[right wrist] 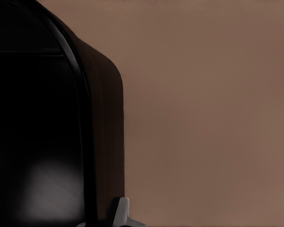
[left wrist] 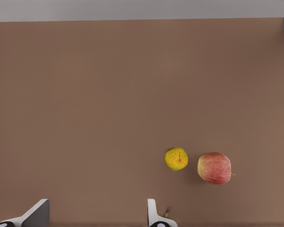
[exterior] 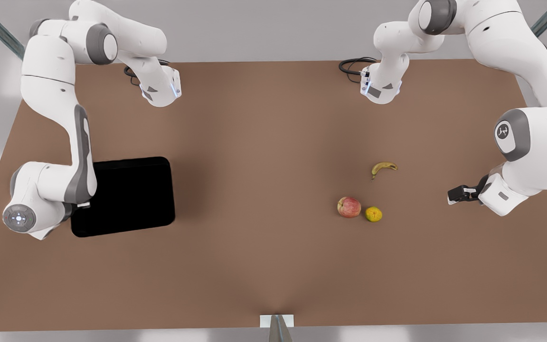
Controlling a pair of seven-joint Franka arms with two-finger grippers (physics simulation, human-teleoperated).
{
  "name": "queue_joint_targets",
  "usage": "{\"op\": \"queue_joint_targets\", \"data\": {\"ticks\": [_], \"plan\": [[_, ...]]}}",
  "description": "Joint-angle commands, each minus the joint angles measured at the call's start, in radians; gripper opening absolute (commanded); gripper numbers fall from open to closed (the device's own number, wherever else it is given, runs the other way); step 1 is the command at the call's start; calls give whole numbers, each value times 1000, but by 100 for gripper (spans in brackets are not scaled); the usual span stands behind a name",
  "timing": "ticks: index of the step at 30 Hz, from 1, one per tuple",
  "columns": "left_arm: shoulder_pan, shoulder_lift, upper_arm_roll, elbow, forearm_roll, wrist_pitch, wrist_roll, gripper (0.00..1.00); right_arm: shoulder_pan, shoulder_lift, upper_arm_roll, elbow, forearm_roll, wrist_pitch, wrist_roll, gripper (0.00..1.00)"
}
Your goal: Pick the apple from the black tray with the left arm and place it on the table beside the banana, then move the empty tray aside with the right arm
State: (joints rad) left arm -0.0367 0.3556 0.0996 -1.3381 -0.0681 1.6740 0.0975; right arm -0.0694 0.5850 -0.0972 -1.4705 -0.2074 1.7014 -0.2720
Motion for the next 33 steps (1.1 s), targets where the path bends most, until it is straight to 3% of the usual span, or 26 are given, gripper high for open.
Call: {"op": "queue_joint_targets", "data": {"ticks": [1, 10, 11, 13, 15, 16, 21, 22, 27, 30, 33], "plan": [[0, -1, 0, 1, 1, 0, 2, 100, 0, 48, -10, 13, 19, 149, -596, 6], [0, -1, 0, 1, 1, 0, 2, 100, -1, 133, -27, 15, 26, 238, -585, 11], [0, -1, 0, 1, 1, 0, 2, 100, -1, 134, -27, 15, 26, 239, -585, 17], [0, -1, 0, 1, 1, 0, 2, 100, 0, 139, -41, 15, 66, 239, -585, 64], [0, -1, 0, 1, 1, 0, 2, 100, 0, 139, -42, 16, 66, 242, -582, 92], [0, -1, 0, 1, 1, 0, 2, 100, 0, 139, -44, 16, 66, 242, -584, 100], [0, -1, 0, 1, 1, 0, 2, 100, 0, 53, -45, 15, 69, 219, -611, 100], [0, -1, 0, 1, 1, 0, 2, 100, 0, 19, -56, 15, 151, 189, -667, 100], [0, -1, 0, 1, 1, 0, 2, 100, 43, -292, -42, 15, 266, -95, -552, 100], [-2, -1, 0, 1, 2, 0, 2, 100, 46, -413, 151, 15, 257, -209, -130, 100], [-3, -1, 0, 1, 2, 0, 2, 100, 48, -439, 166, 15, 218, -285, 4, 100]]}}
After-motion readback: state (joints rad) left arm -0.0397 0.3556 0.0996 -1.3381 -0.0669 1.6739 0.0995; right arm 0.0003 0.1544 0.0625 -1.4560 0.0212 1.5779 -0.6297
